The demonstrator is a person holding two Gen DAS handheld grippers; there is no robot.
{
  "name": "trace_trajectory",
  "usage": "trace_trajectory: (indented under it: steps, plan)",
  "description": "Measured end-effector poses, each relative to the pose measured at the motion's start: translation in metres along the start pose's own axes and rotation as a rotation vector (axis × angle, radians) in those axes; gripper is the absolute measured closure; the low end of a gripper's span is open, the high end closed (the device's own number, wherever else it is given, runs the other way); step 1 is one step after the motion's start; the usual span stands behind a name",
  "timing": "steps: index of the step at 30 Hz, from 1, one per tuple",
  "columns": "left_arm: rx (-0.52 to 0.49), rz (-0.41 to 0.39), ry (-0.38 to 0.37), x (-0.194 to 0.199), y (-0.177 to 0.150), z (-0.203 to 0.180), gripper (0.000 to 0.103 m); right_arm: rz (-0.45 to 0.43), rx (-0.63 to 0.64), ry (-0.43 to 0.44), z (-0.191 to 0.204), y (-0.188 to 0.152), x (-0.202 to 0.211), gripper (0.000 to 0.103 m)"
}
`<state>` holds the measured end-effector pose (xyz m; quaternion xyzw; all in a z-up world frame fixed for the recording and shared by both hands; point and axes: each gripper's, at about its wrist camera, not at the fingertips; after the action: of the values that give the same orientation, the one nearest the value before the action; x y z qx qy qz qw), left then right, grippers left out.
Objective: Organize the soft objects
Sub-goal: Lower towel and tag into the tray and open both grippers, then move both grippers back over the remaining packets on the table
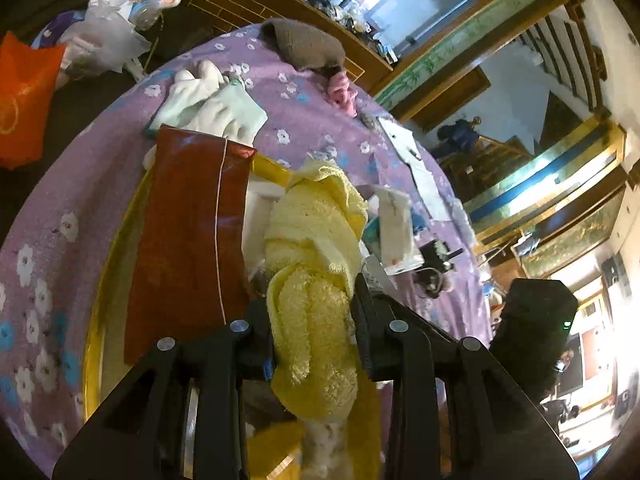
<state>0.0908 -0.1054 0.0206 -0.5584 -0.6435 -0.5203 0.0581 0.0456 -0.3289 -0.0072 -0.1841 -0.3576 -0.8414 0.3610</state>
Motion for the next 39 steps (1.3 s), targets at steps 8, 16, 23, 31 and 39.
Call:
trace_trajectory:
  steps: [8, 16, 23, 31, 39]
  plan:
    - [0.028, 0.001, 0.008, -0.004, -0.003, 0.006, 0.061, 0.029, -0.04, 0.022, -0.006, -0.001, -0.008, 0.088]
    - [0.033, -0.035, -0.004, 0.015, -0.009, -0.006, 0.035, 0.026, -0.006, 0.036, 0.001, -0.007, 0.006, 0.05]
    - [-0.079, -0.033, 0.196, 0.039, -0.025, -0.036, 0.035, 0.029, 0.043, 0.119, 0.004, -0.018, 0.034, 0.047]
    - [-0.076, -0.057, 0.29, 0.047, -0.036, -0.047, 0.035, 0.018, -0.037, 0.165, -0.027, -0.015, 0.06, 0.046]
    - [-0.099, 0.013, 0.367, 0.046, -0.041, -0.052, 0.035, -0.014, -0.136, 0.143, -0.068, -0.007, 0.081, 0.046]
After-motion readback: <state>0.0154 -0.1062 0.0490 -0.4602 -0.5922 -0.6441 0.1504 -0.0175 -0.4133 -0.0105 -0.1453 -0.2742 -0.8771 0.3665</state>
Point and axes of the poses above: each gripper's, at about its wrist camera, not at the fingertips, and x roughly against the way its jaws point, z to its left, y to its top, and after that the axes turned 15 degrees about -x, right-handed
